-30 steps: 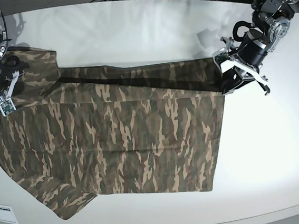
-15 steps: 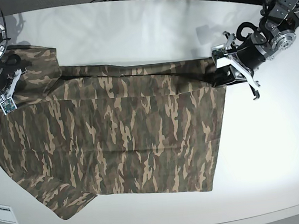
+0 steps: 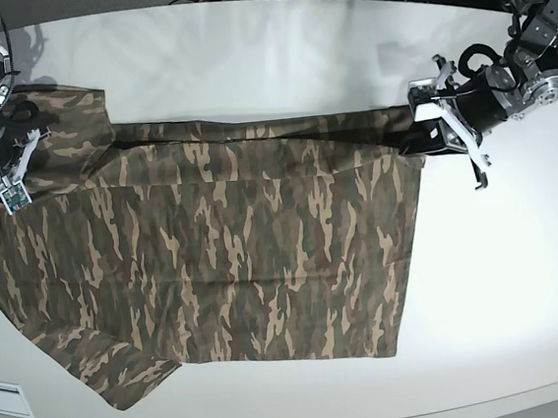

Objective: Fold the T-shirt properly
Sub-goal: 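Lower the held shirt edge back onto the table with both grippers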

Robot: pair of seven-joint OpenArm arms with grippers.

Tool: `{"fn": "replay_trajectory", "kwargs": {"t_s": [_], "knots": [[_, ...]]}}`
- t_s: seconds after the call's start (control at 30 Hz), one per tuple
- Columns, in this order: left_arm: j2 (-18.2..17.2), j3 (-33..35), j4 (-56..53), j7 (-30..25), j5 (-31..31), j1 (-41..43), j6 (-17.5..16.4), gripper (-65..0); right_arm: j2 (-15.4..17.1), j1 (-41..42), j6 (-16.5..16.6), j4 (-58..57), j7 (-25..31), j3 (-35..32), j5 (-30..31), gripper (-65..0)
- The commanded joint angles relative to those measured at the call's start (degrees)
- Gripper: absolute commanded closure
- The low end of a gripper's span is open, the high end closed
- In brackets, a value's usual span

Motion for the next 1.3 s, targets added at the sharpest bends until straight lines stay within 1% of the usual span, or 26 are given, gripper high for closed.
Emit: {"fn": "replay_trajectory", "kwargs": {"t_s": [0.0,0.13,0.23,0.43,0.57,0.67,0.73,0.8,0.87,0.97,1.0,1.03,1.1,1.17,1.23,1.27], "knots": [[-1.81,-0.42,0.68,-1.03,-0.31,-0.68,1.27,0.0,1.14,0.46,-1.09,0.7,1.2,0.63,-0.33,0.0],[-2.43,-0.42,0.68,-0.96,-0.07,-0.68,3.56,0.0,1.14,0.48,-3.78,0.7,0.72,0.63,-0.37,0.0],[-2.4,-0.42,0.68,-0.9,1.33,-0.68,5.27,0.0,1.14,0.46,-4.31,0.7,-0.09,0.63,-0.94,0.0],[-2.47,-0.42,0.68,-0.98,1.01,-0.74,5.22,0.0,1.14,0.48,-4.48,0.7,-0.02,0.63,-0.92,0.0],[-2.56,-0.42,0.68,-1.01,0.94,-1.49,5.2,0.0,1.11,0.5,-6.6,0.7,0.7,0.63,-0.87,0.0],[-2.54,-0.42,0.68,-1.03,-0.85,-1.62,5.16,0.0,1.11,0.5,-5.77,0.7,1.73,0.63,-0.87,0.0],[-2.32,-0.42,0.68,-1.03,-1.79,-1.62,4.31,0.0,1.14,0.55,-4.07,0.7,1.95,0.63,-0.85,0.0],[-1.99,-0.42,0.68,-1.03,-1.6,-1.7,4.11,0.0,1.11,0.79,-3.34,0.7,1.95,0.63,-0.31,0.0],[-1.73,-0.42,0.66,-1.14,-1.66,-1.79,2.84,0.0,1.09,1.49,-2.49,0.7,1.86,0.61,2.05,0.0],[-1.75,-0.42,0.66,-3.76,-1.6,-1.77,-2.51,0.0,0.98,1.92,0.61,0.7,1.97,0.57,3.82,0.0],[-1.75,-0.42,0.59,-3.8,-1.57,-1.77,-3.45,0.0,0.83,2.1,1.29,0.7,1.9,0.55,3.78,0.0],[-1.75,-0.42,0.31,-3.82,-1.4,-1.81,-3.37,0.0,0.81,2.23,1.4,0.66,1.9,0.55,3.76,0.0],[-1.7,-0.42,-1.01,-4.04,-1.2,-2.73,-2.67,0.0,0.81,2.38,0.63,0.66,1.9,0.55,3.54,0.0],[-1.42,-0.42,-3.02,-4.57,-1.29,-3.85,-1.44,0.0,0.81,2.54,-1.6,0.66,1.9,0.55,3.56,0.0],[-0.72,-0.42,-5.29,-5.66,-1.44,-5.09,-1.25,0.0,0.81,2.54,-3.65,0.66,1.9,0.55,3.56,0.0],[-0.15,-0.42,-6.36,-5.75,-1.53,-5.62,-1.25,0.0,0.81,2.54,-4.17,0.66,1.9,0.55,3.56,0.0]]}}
